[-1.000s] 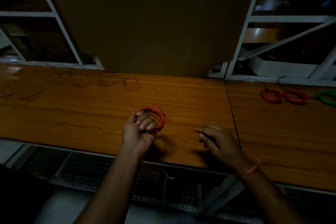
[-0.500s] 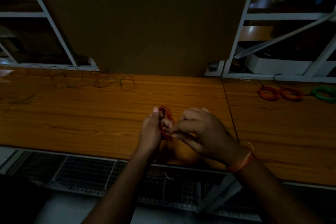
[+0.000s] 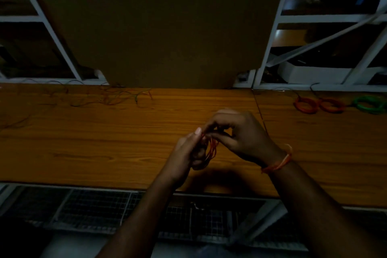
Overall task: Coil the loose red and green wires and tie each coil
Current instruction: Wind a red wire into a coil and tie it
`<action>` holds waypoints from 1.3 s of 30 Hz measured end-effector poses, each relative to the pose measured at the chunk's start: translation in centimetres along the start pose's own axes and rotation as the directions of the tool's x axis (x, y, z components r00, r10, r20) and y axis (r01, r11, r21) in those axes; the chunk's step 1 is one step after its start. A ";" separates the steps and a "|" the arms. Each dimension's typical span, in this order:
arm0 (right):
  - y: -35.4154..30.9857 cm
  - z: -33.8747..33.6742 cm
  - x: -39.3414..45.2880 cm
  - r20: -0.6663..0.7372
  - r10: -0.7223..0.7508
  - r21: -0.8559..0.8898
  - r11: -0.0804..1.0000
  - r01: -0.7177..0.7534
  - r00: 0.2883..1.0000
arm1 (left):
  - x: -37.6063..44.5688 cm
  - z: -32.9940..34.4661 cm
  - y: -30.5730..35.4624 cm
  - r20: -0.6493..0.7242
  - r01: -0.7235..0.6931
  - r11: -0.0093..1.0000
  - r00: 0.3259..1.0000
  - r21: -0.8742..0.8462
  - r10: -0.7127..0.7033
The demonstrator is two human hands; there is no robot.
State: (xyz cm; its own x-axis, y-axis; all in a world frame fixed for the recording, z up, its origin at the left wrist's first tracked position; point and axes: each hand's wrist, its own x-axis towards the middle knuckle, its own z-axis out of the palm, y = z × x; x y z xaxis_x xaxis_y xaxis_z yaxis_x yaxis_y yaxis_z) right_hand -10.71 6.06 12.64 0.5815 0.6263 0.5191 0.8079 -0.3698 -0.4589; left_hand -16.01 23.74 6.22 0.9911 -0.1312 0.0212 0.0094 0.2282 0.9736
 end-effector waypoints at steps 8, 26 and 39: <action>2.1 -0.1 -1.4 -0.070 0.223 0.028 0.975 -0.222 0.972 | 0.5 -0.8 -0.6 0.144 0.077 0.996 0.986 0.047 -0.083; 2.4 6.1 -6.9 -0.256 0.479 0.051 0.874 -0.483 0.840 | 2.3 -2.8 -1.4 0.186 0.259 0.739 0.966 -0.622 -0.182; 0.4 7.1 -8.9 -0.308 0.741 0.094 0.648 -0.756 0.597 | 3.1 0.4 -3.5 0.169 0.276 0.700 0.961 -0.658 -0.220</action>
State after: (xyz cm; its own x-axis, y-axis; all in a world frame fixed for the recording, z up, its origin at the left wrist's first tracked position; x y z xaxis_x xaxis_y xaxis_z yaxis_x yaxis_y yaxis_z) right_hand -16.24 5.19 2.64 0.9751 -0.1111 0.1920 0.0753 -0.6483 -0.7577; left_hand -13.04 22.17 2.99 0.9278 -0.3391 -0.1553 0.3673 0.7587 0.5380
